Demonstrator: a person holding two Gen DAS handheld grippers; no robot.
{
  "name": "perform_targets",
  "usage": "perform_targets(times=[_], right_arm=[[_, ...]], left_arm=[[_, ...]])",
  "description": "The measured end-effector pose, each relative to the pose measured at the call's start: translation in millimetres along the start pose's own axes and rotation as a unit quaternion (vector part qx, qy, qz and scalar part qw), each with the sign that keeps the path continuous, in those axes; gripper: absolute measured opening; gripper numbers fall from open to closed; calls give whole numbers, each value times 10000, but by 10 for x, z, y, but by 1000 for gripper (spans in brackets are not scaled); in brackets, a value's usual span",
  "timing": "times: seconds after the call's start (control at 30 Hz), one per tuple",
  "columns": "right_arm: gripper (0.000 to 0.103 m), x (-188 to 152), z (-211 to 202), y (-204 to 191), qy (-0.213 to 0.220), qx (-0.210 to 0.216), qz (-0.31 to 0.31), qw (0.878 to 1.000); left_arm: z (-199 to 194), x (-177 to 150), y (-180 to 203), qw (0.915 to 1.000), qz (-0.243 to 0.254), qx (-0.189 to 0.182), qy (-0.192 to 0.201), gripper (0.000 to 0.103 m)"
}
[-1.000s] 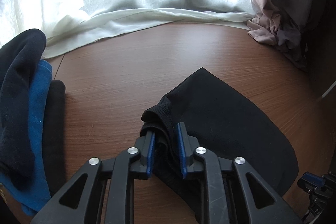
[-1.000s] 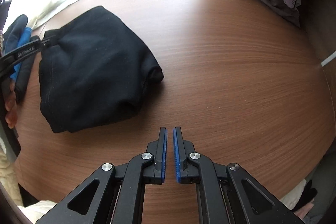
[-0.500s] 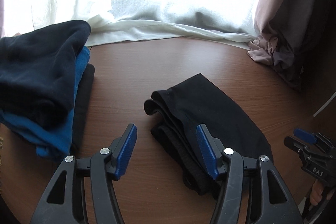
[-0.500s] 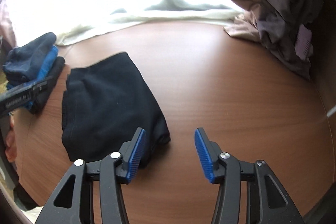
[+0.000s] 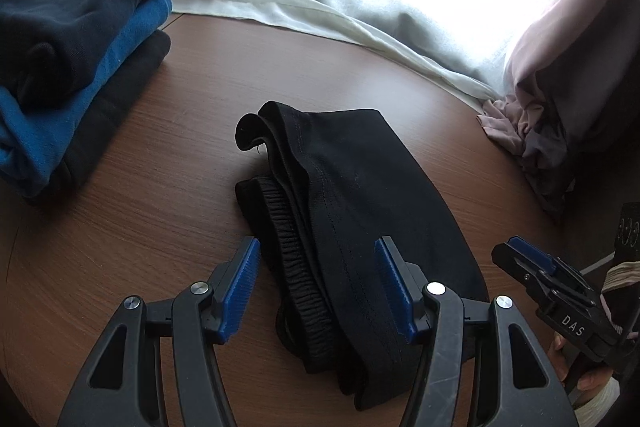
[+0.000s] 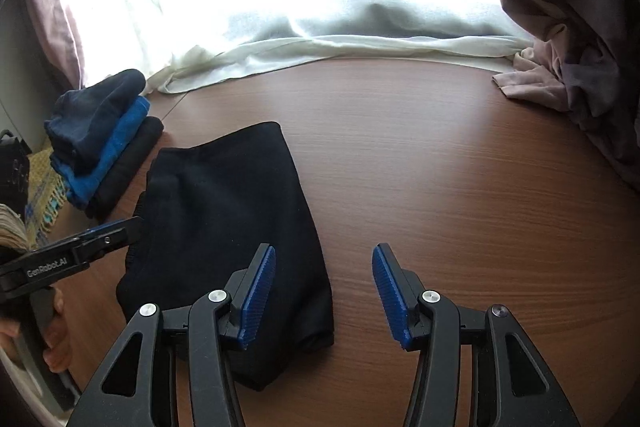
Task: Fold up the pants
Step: 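Grasp the folded black shorts with the left tool while the right tool grasps them too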
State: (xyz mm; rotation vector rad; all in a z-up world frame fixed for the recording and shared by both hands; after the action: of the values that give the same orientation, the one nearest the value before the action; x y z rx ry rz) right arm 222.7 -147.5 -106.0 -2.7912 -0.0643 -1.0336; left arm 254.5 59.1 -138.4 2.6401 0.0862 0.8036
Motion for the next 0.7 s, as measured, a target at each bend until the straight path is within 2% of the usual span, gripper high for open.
perform_targets(times=[0.23,0.53,0.7], right_arm=[[52,79,281,-21,-90,268,-196,9994],[52,184,617,-70,-259,499,-207,9982],[52,181,744,-89,-388,625,-185,9971]], left_arm=[[158,121,-139,9996,-184,231,-36,58],[367,223,-246,9994,-206,55,-258,58],[413,262,-230,9996,-122,-47,-241,56]])
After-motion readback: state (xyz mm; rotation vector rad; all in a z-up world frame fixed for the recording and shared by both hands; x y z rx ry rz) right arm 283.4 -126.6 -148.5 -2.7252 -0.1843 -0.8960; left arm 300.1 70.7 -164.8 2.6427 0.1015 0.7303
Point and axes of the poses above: each gripper's, at about its wrist camera, not at the fingertips, and z roughly the way its jaws point, y to its right, x to its top, the point moved 2 cm from there along z, roughly the way its jaws point, and after that the axes turned 2 degrees about y, right-handed, at the moved point
